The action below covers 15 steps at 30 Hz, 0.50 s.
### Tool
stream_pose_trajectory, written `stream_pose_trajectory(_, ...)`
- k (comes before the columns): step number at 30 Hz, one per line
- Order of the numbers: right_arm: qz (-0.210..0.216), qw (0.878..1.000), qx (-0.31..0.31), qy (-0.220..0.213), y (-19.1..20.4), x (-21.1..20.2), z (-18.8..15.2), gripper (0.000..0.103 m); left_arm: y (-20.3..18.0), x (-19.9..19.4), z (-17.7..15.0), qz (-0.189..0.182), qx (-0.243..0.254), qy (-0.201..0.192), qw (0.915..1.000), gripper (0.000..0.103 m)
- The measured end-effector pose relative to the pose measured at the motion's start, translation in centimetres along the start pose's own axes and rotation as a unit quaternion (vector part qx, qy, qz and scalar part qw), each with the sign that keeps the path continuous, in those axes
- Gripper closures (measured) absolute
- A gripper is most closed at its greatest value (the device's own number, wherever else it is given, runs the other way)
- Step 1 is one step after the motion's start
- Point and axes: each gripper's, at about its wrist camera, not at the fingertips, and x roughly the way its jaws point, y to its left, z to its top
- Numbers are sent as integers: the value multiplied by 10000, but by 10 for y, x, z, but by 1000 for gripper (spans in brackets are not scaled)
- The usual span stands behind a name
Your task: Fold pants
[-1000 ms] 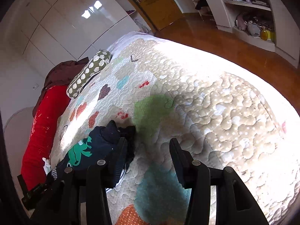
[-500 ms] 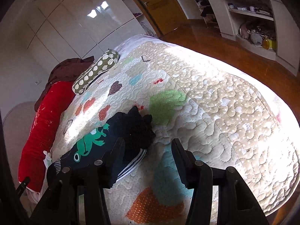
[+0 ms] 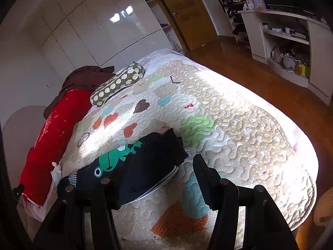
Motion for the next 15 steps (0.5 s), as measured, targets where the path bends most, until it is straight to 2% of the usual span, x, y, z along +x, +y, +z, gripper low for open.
stream_pose_trajectory(3, -1, 10000, 50, -85, -4, -8, 3, 41, 1, -9, 3, 0, -69, -138, 9999, 26)
stream_pose_trajectory(10, 13, 9994, 300, -157, -19, -15, 6, 39, -4, -24, 13, 115, -155, -470, 9987, 6)
stream_pose_trajectory(15, 67, 9991, 425, -15, -26, -3, -1, 37, -24, -12, 19, -247, -18, -426, 9988, 6)
